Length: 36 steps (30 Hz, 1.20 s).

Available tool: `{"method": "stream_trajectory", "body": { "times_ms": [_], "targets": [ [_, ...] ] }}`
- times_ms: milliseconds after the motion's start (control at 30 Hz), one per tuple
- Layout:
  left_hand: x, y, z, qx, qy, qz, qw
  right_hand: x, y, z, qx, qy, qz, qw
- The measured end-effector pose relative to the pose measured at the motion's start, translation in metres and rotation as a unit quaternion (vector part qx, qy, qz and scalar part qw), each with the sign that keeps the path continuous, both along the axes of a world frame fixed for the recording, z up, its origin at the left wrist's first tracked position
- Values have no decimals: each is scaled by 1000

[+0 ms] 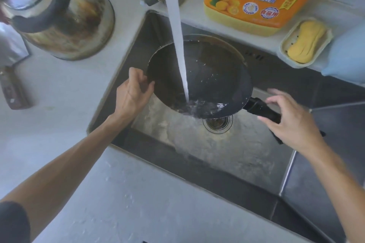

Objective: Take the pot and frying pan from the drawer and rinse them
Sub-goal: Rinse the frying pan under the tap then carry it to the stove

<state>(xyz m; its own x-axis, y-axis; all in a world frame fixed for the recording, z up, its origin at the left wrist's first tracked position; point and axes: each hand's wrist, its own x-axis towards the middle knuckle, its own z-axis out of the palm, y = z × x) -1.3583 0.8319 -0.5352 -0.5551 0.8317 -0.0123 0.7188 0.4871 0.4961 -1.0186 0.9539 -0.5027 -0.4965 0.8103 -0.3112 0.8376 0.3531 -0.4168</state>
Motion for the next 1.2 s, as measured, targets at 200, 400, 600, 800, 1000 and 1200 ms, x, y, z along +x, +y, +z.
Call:
{"method": "stream_trajectory", "body": {
  "times_ms": [200,400,600,800,1000,1200],
  "targets": [
    [-1,14,3,18,-70,24,997,-3,-7,1,-22,-24,-3,999],
    [-25,16,4,-32,-253,-42,966,-5,-20,8,109,38,-41,992],
    [-23,4,21,-85,-461,-169,867,4,-11,11,117,61,-95,987],
    [-11,18,23,-121,-561,-126,809,15,9,18,136,32,-68,988],
    [-5,12,-3,-133,-553,-83,818,20,23,20,222,32,88,970],
    [-9,16,11,-62,-497,84,862,7,7,0,175,51,91,979]
  ]
}}
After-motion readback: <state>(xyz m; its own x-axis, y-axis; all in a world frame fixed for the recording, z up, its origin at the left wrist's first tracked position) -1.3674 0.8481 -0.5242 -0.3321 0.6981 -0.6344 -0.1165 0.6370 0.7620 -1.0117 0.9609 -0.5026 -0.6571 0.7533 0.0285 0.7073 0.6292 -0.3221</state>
